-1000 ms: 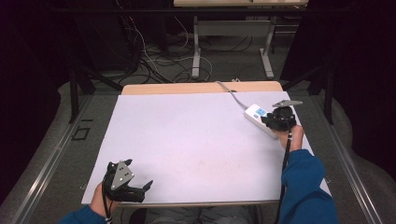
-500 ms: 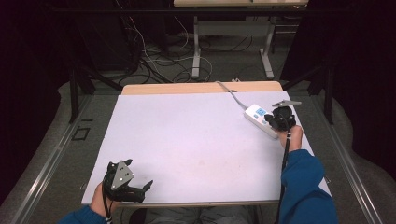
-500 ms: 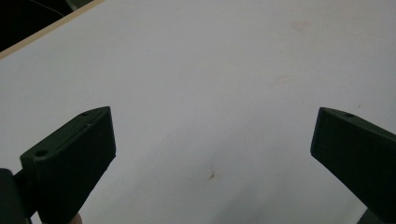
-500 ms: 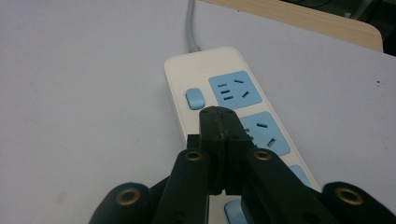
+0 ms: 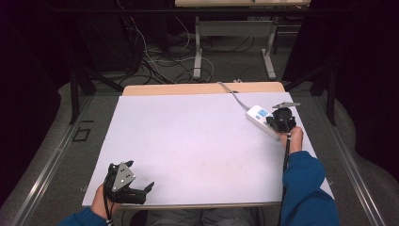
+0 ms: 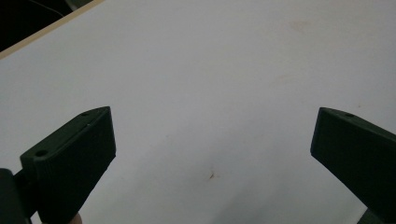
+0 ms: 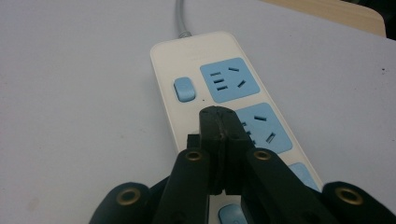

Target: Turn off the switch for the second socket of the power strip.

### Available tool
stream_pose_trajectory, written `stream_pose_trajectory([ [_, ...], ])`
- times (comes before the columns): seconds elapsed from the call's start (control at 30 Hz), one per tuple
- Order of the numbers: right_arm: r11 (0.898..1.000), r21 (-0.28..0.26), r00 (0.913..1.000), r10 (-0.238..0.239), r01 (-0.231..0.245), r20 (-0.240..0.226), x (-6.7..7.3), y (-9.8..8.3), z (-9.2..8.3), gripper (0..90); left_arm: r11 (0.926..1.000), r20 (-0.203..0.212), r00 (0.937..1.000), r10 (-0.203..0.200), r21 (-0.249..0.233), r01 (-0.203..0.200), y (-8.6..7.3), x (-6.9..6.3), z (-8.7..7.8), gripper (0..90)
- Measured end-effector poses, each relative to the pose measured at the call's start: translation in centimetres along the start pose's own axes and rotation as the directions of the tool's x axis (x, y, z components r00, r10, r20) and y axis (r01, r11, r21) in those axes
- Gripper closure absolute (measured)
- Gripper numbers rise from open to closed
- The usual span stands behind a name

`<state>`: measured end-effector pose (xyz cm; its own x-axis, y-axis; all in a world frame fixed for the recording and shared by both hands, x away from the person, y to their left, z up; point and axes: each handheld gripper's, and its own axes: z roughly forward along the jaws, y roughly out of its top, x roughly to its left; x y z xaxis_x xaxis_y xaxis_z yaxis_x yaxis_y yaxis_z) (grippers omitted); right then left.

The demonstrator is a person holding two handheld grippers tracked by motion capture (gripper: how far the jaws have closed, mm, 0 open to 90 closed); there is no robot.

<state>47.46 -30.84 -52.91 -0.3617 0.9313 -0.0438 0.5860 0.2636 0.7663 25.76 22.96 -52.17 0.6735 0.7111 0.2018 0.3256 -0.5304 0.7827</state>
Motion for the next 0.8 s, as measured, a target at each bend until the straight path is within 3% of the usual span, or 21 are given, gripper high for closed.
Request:
stream_pose_trajectory([
  [0.8, 1.0, 0.008, 0.9999, 0.008, -0.008, -0.01, -0.14, -0.29, 0.56, 90.0, 1.0, 0.006, 1.0, -0.003, 0.001, 0.003, -0.01, -0.07, 0.07, 0.0],
])
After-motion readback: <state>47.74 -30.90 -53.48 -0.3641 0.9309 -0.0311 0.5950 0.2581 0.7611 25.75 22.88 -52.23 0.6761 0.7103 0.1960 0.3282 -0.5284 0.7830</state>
